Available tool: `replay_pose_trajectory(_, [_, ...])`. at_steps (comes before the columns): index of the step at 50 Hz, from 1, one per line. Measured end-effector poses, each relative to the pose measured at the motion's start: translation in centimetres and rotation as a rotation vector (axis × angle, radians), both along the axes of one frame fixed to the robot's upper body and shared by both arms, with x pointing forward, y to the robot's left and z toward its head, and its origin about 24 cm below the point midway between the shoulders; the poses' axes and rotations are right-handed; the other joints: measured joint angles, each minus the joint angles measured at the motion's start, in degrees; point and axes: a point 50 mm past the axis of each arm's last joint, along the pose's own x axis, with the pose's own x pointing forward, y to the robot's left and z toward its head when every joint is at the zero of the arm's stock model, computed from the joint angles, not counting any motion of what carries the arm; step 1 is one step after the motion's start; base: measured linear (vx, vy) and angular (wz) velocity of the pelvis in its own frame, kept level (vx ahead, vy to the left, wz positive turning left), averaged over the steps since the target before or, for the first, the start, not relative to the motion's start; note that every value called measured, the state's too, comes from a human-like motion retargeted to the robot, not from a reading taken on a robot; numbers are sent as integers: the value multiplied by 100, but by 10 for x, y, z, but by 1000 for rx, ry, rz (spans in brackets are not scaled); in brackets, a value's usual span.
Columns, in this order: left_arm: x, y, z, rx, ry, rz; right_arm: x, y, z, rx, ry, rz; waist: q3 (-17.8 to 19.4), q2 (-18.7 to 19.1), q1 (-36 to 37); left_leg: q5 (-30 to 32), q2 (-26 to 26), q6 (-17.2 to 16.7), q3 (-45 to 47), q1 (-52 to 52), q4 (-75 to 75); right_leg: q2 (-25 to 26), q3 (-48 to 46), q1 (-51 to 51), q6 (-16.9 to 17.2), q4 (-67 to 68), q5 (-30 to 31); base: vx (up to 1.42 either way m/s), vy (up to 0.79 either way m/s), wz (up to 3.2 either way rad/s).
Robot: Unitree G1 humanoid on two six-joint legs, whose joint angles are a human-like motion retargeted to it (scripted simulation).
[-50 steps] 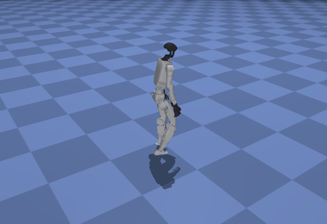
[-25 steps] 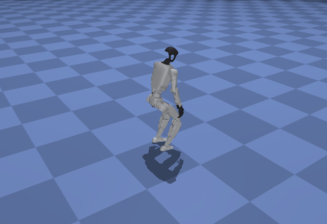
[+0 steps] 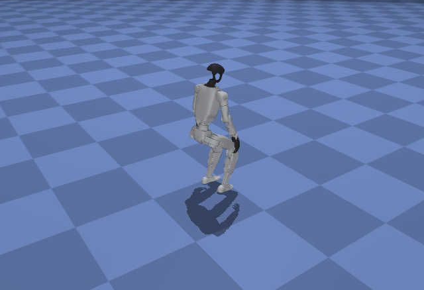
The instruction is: Static pose
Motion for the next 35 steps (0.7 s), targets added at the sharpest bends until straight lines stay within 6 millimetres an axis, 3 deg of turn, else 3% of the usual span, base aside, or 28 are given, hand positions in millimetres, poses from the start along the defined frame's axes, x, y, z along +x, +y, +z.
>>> replay_pose_trajectory(17, [33,15,19,65,-109,19,28,4,20,-41,-117,47,-31,-56,-39,247,9,-187,62,-512,646,-36,-22,-388,-40,481,-89,-9,-3,10])
replay_pose_trajectory(35, [55,24,35,115,-191,13,46,7,34,-82,-195,102,-115,-48,-58,414,11,-339,106,-875,943,-113,-106,-738,-92,821,-2,-3,-1,3])
